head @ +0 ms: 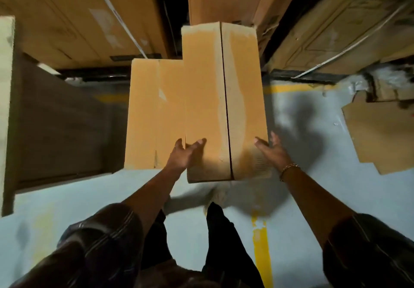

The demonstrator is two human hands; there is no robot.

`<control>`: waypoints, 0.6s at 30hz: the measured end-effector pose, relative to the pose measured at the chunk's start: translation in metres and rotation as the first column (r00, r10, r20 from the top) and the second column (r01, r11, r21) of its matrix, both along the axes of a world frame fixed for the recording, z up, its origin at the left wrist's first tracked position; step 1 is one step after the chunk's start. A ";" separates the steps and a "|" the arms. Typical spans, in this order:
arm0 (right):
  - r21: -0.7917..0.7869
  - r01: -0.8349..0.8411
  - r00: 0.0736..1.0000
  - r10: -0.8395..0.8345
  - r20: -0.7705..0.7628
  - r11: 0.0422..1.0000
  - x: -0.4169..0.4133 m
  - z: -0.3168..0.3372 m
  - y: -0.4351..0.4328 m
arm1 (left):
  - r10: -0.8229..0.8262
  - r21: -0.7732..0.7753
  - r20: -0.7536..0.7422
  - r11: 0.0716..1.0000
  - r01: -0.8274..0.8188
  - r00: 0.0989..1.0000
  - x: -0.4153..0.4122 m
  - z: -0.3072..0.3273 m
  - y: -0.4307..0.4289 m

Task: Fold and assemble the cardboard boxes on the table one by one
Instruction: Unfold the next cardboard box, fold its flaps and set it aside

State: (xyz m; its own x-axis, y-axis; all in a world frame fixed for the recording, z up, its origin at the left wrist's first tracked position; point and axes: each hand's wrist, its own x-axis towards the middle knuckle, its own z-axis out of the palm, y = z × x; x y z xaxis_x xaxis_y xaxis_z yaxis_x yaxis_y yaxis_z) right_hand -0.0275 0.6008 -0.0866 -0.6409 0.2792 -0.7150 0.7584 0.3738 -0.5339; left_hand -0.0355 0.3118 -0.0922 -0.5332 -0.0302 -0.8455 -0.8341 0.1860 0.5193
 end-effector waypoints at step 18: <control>-0.267 -0.103 0.974 0.042 -0.224 0.958 -0.003 0.051 -0.041 | 0.160 -0.200 -0.333 0.951 -0.236 0.929 0.063 0.065 -0.027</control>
